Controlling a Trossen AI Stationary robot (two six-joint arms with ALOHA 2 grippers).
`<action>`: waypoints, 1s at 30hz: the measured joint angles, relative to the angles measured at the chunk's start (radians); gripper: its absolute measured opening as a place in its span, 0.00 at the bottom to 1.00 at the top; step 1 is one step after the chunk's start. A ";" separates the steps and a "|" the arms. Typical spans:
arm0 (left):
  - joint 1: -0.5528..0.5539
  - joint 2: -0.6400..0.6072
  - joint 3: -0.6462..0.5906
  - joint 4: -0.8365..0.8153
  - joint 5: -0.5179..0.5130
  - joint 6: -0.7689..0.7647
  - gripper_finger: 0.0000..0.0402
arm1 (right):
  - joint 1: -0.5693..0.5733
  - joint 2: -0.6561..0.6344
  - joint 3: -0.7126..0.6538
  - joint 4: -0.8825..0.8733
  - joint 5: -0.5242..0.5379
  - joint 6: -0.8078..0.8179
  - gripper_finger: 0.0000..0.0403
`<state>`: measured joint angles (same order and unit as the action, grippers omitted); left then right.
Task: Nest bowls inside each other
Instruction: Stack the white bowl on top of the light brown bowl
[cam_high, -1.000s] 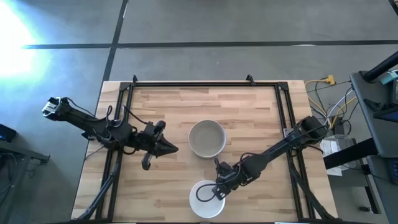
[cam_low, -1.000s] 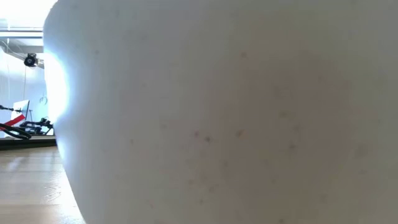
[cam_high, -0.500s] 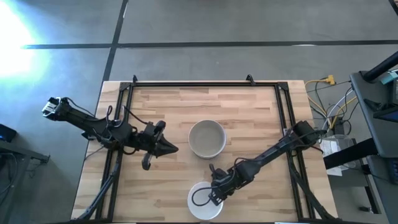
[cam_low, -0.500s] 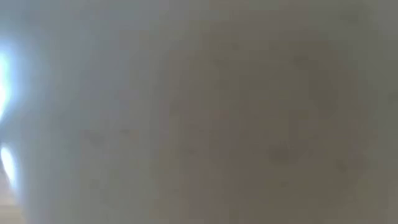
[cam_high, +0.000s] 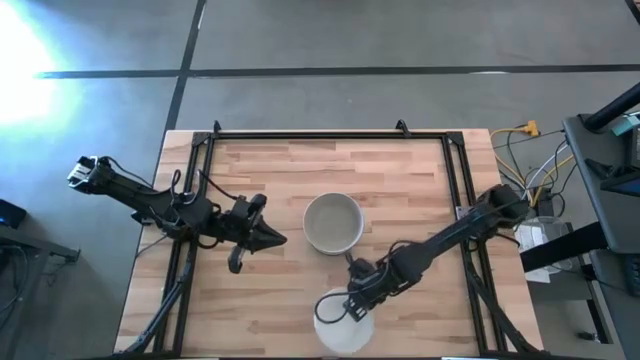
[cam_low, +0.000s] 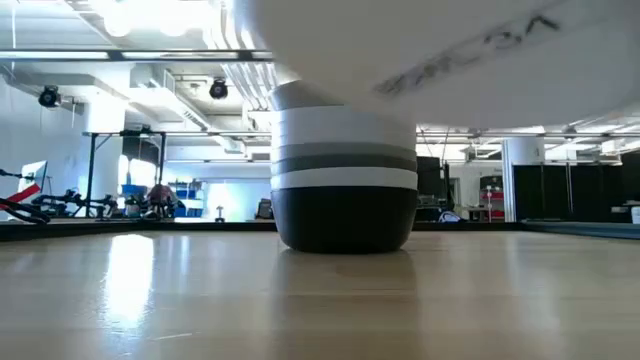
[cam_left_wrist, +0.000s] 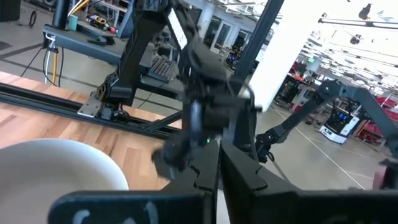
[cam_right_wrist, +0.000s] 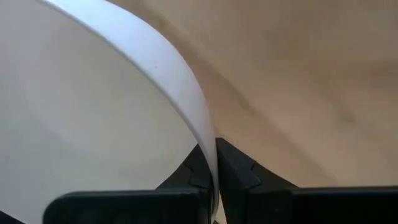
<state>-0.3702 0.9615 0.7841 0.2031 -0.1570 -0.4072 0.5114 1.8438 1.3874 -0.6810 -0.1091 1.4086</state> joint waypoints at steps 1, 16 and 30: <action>0.000 0.000 0.001 0.000 0.000 0.000 0.00 | -0.005 -0.023 0.015 -0.057 0.011 -0.013 0.02; 0.006 -0.010 0.022 0.030 0.001 -0.161 0.00 | -0.576 -0.304 0.161 -0.505 0.062 -0.514 0.02; 0.017 -0.017 0.092 0.028 -0.005 -0.154 0.00 | -0.815 -0.111 0.511 -0.780 -0.059 -0.902 0.02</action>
<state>-0.3528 0.9442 0.8757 0.2314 -0.1619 -0.5610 -0.3034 1.7328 1.8986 -1.4605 -0.1677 0.5062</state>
